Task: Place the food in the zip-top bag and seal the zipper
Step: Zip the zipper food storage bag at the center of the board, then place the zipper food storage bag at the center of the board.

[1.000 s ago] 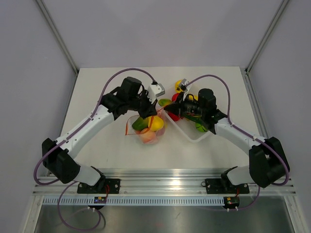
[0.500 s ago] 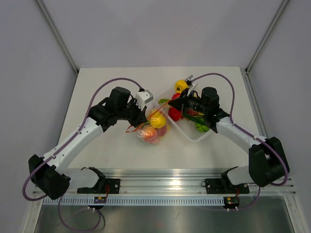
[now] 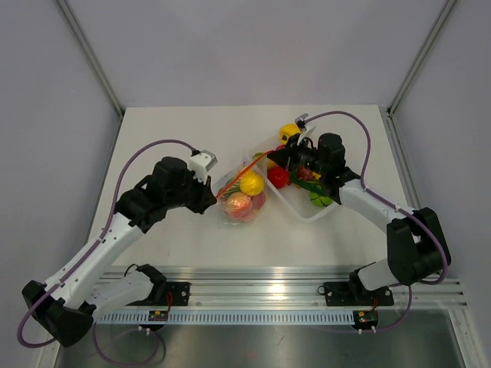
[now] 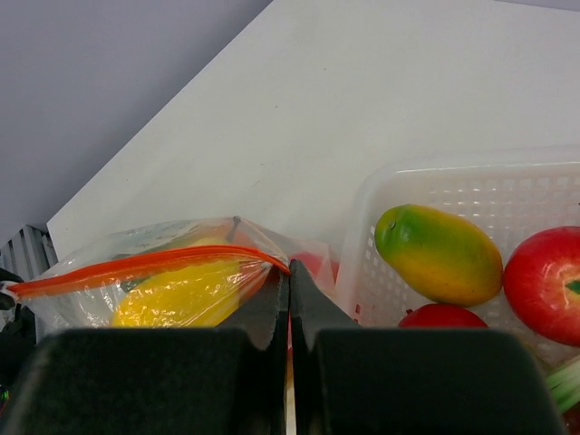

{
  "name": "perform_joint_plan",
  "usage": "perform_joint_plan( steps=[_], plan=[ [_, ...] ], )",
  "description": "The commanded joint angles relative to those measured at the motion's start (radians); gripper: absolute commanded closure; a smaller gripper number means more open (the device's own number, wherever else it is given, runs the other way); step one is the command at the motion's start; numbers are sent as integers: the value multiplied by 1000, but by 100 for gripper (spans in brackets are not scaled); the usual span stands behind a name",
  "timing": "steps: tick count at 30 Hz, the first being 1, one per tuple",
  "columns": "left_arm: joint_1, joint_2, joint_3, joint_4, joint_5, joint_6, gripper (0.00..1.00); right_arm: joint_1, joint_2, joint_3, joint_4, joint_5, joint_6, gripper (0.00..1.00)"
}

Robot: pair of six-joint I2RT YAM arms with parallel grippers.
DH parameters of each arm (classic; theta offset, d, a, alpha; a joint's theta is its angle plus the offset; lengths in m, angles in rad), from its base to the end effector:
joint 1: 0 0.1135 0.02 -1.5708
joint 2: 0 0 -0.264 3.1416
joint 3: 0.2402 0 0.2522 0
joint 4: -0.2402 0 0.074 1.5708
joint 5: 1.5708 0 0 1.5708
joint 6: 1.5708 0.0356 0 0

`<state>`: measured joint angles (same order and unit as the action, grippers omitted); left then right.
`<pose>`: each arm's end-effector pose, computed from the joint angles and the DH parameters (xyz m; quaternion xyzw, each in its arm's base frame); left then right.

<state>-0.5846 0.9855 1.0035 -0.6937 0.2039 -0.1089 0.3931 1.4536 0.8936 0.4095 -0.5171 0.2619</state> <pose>0.1653 -0.1180 0.3299 0.2541 0.8612 -0.2326 0.3737 0.3002 0.1435 0.2807 -0.2144 0.7206 0.3863 0.5344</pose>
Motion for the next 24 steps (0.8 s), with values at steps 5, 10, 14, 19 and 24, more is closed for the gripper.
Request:
perform_joint_plan(
  steps=[5,10,14,19,24],
  plan=[
    [8,-142,-34,-108,-73,-143,100,-40,21,59,161,104,22,100],
    [8,-173,-19,-125,-95,-150,100,-42,48,70,190,74,49,100],
    [8,-165,3,-93,-99,-166,100,-40,73,91,218,11,68,100],
    [26,-110,56,-27,-228,-141,100,-39,155,197,216,-116,80,100],
    [117,-47,116,121,-334,11,100,-31,312,393,316,-231,166,100]
  ],
)
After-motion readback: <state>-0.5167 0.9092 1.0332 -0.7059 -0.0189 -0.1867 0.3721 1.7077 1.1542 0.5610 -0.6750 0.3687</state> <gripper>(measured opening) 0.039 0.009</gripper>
